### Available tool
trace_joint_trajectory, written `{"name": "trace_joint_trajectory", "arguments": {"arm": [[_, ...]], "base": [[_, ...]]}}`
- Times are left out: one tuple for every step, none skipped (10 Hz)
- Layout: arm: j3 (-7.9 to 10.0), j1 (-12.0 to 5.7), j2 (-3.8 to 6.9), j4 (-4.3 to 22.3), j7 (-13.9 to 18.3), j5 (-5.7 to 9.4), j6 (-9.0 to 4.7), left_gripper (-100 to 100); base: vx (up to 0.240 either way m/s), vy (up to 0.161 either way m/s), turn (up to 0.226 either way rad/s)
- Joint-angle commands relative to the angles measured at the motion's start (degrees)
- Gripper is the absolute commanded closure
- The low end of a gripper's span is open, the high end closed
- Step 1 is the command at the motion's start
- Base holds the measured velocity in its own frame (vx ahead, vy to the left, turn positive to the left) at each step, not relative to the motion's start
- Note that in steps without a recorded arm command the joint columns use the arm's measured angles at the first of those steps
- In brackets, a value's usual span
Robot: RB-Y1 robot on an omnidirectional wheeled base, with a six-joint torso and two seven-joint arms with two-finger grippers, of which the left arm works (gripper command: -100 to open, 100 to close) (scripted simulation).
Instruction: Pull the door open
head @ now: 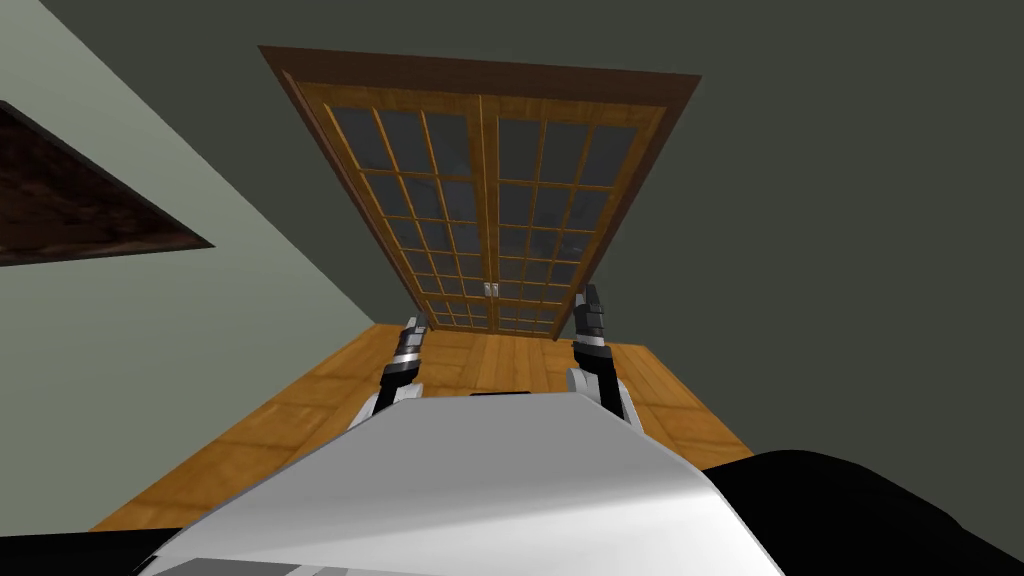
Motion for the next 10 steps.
{"name": "trace_joint_trajectory", "arguments": {"arm": [[0.42, -0.87, -0.02, 2.86, -2.54, -0.73, -0.56, -100], [0.7, -1.28, 0.04, 4.46, -3.93, -1.14, -0.76, -100], [0.98, -1.69, 0.08, 6.15, -5.31, -1.55, -0.96, -100], [1.26, -2.1, 0.1, 7.71, -6.69, -1.96, -1.16, -100], [1.54, -2.51, 0.11, 9.26, -8.07, -2.37, -1.36, -100], [1.82, -2.93, 0.13, 10.82, -9.45, -2.78, -1.56, -100], [2.1, -3.34, 0.15, 12.38, -10.83, -3.19, -1.76, -100], [2.38, -3.75, 0.13, 13.8, -12.19, -3.59, -1.96, -100], [2.65, -4.16, 0.11, 15.41, -13.53, -3.99, -2.15, -100], [2.92, -4.56, 0.09, 16.77, -14.87, -4.39, -2.35, -100]], "base": [[0.107, -0.007, -0.073], [0.115, -0.014, -0.096], [0.099, -0.005, -0.107], [0.1, -0.006, -0.086], [0.098, -0.016, -0.078], [0.103, -0.017, -0.097], [0.098, -0.015, -0.082], [0.102, -0.008, -0.085], [0.106, -0.007, -0.087], [0.108, -0.004, -0.106]]}}
